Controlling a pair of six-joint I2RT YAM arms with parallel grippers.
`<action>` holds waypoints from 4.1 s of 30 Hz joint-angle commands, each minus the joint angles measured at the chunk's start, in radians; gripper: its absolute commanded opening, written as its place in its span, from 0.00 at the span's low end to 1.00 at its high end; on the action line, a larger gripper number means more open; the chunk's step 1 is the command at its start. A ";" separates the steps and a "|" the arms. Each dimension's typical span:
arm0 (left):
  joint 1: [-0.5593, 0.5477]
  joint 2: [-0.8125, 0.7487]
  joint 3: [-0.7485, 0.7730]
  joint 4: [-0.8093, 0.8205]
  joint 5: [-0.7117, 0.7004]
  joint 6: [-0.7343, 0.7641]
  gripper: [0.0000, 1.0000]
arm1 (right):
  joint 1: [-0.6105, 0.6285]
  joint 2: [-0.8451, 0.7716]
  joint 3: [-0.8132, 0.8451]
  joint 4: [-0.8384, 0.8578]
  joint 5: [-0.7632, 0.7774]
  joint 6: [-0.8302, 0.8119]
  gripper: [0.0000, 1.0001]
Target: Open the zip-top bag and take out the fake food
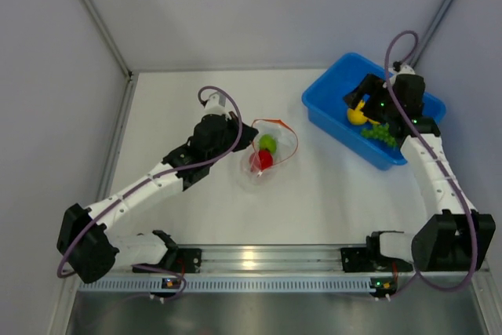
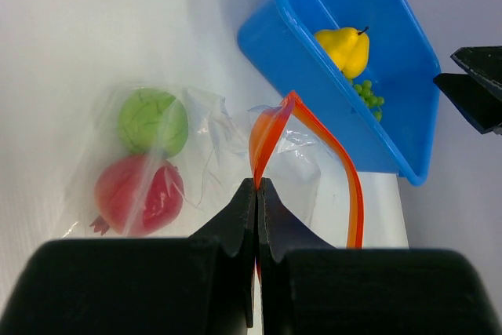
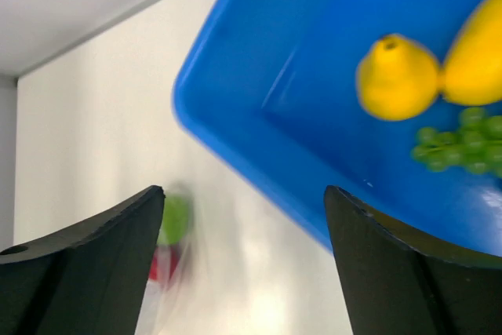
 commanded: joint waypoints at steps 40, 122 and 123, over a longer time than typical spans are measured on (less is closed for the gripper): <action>0.003 -0.010 -0.001 0.077 -0.013 -0.080 0.00 | 0.966 0.452 0.103 0.088 0.596 0.338 0.55; 0.012 -0.007 -0.070 0.074 -0.047 -0.025 0.00 | 0.905 0.197 -0.035 0.001 0.678 0.089 0.41; 0.012 -0.005 -0.065 0.074 -0.047 -0.023 0.00 | 0.902 0.193 -0.036 0.005 0.673 0.074 0.41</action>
